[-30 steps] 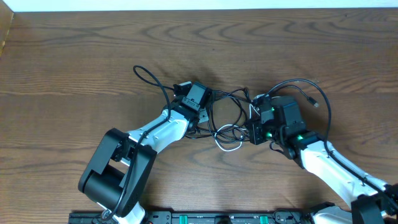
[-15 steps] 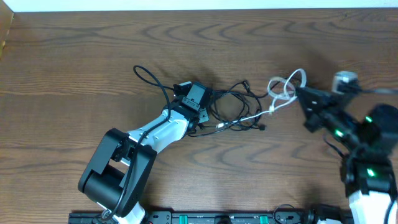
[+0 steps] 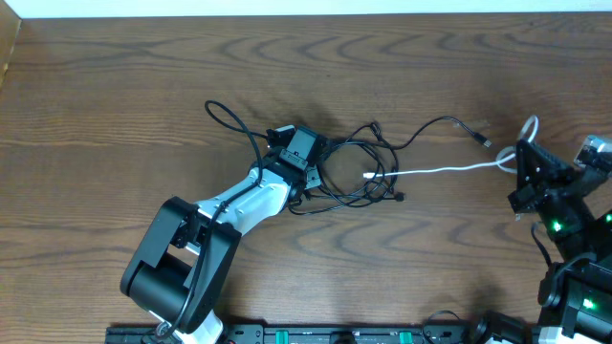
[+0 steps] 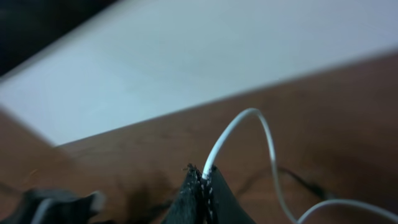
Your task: Untangle cables
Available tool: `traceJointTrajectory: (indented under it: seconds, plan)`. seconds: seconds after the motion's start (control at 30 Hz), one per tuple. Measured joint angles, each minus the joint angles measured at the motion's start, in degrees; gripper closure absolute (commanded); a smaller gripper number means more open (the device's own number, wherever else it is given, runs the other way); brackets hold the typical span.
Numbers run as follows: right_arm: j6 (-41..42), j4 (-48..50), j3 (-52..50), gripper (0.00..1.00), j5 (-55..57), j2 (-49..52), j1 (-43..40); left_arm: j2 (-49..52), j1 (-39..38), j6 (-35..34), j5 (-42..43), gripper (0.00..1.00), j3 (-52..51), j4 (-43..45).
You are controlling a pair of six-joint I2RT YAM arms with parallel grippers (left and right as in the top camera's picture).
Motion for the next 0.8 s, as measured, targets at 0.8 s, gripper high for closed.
traceJointTrajectory:
  seconds: [0.8]
  plan:
    - [-5.3,-11.0,28.5,0.99,33.5,15.1,-0.3,0.0,0.0,0.4,-0.4,0.09,0.1,-0.1]
